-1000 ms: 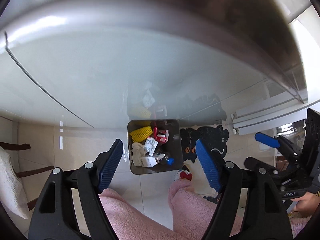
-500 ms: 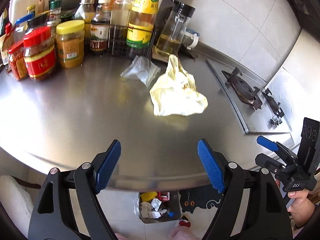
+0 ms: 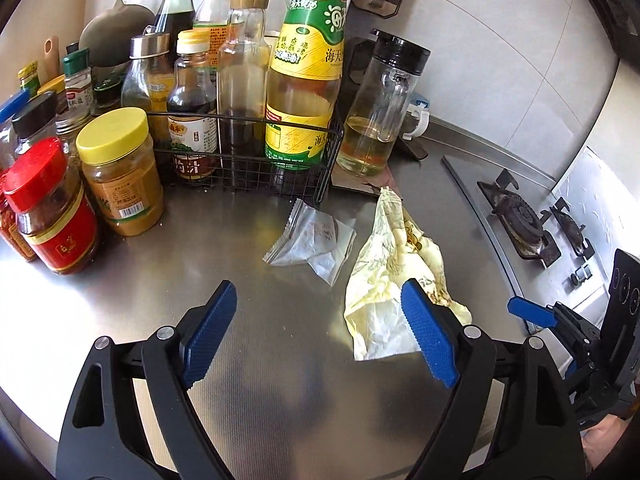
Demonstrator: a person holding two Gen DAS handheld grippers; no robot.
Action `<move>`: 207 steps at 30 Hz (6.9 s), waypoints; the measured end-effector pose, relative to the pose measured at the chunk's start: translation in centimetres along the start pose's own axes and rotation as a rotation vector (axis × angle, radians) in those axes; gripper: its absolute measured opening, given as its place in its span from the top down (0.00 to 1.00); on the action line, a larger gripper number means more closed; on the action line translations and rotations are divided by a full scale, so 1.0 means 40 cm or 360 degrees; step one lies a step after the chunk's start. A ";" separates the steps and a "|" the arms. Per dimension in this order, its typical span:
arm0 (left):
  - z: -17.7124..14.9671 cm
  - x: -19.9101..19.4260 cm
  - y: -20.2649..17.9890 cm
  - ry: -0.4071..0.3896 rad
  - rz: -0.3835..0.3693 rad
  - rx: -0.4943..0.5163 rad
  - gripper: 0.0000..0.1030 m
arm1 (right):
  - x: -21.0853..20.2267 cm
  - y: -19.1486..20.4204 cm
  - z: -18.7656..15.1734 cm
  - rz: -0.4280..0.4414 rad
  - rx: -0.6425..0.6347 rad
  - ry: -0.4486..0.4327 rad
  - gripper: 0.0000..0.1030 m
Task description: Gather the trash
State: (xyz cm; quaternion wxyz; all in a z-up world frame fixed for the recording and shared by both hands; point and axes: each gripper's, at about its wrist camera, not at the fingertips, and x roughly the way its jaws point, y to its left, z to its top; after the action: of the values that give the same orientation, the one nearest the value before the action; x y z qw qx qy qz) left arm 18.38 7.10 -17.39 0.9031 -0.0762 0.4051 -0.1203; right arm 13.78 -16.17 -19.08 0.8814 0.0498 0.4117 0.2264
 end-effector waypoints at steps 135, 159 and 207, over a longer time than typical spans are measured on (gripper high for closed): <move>-0.702 0.147 -0.200 0.0582 0.0026 -0.0016 0.08 | 0.035 -0.105 -0.712 -0.0268 0.0248 0.0629 0.03; -0.278 -0.365 -0.300 -0.0001 0.0045 0.0078 0.08 | -0.413 0.000 -0.221 -0.0378 0.0294 0.0099 0.03; -0.107 -0.671 -0.336 -0.0454 0.0239 0.0119 0.08 | -0.695 0.211 0.000 -0.0434 0.0159 -0.0365 0.03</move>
State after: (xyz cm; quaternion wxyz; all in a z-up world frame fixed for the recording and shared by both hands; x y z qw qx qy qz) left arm -4.18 1.51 2.11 0.9601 -0.0284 0.2725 -0.0554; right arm -4.76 -20.87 2.76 0.9415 0.0627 0.3221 0.0770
